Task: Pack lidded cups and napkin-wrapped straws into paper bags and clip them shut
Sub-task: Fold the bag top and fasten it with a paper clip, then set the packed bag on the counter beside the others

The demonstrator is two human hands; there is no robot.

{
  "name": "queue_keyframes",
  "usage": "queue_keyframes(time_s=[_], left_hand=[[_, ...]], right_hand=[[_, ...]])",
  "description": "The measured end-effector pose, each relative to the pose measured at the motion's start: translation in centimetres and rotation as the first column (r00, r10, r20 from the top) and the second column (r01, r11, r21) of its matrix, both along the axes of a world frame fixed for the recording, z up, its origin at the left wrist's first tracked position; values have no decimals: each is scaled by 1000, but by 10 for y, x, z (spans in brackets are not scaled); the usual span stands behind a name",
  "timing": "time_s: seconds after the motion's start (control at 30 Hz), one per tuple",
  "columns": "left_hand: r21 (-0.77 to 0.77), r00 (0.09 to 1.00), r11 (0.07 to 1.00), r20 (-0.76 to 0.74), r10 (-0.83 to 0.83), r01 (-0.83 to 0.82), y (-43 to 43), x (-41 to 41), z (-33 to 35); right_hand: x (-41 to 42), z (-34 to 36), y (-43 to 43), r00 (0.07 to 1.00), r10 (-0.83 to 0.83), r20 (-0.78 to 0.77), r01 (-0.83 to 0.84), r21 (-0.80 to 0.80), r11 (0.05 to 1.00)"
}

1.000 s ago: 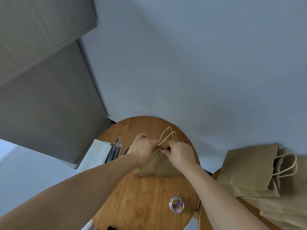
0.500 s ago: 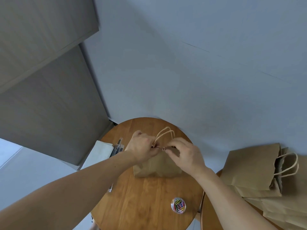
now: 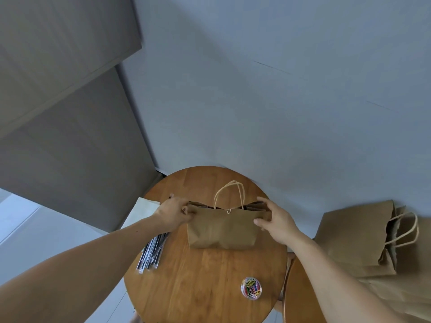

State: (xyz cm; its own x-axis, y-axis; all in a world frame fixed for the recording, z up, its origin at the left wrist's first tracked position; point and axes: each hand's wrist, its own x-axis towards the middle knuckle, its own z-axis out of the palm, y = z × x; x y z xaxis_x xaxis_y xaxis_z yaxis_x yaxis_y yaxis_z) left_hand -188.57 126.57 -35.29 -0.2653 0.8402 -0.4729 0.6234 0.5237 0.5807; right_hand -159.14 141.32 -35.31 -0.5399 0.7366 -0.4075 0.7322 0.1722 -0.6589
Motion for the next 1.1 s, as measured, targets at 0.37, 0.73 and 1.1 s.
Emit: queue_keyframes(time_s=[0.37, 0.73, 1.1], left_hand=[[68, 988, 986, -21, 153, -151, -21, 5, 28], [459, 866, 737, 323, 381, -496, -40, -38, 140], [711, 858, 480, 426, 288, -514, -125, -111, 283]], right_hand=[[-13, 10, -22, 987, -137, -83, 147, 126, 981], [-91, 126, -41, 836, -276, -474, 438, 273, 857], [-193, 284, -125, 688, -166, -707, 612, 442, 655]])
